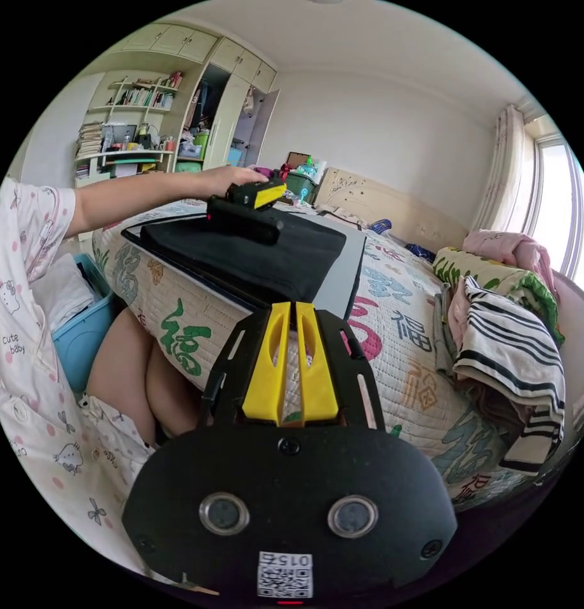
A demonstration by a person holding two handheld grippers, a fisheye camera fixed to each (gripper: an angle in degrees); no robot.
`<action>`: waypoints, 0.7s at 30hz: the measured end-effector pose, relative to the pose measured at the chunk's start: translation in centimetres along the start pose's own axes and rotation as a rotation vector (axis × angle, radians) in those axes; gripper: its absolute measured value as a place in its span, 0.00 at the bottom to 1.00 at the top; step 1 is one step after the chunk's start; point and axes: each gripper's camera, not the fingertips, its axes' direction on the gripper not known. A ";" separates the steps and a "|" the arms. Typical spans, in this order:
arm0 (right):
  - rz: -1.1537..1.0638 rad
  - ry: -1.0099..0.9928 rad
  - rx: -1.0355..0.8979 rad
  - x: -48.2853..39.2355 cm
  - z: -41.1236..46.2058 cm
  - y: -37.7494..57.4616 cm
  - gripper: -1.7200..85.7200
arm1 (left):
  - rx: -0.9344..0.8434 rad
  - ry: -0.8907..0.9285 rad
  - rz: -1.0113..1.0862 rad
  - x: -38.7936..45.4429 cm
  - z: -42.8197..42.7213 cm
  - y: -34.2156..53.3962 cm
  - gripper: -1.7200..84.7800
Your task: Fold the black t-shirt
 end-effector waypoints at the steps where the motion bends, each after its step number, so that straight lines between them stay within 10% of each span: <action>1: -0.001 0.005 0.004 -0.3 0.1 -0.6 0.02 | -0.011 0.073 0.020 1.3 0.6 0.1 0.02; 21: 0.056 -0.014 0.066 -3.7 -1.8 -9.1 0.03 | 0.002 0.140 0.092 17.3 1.9 2.1 0.02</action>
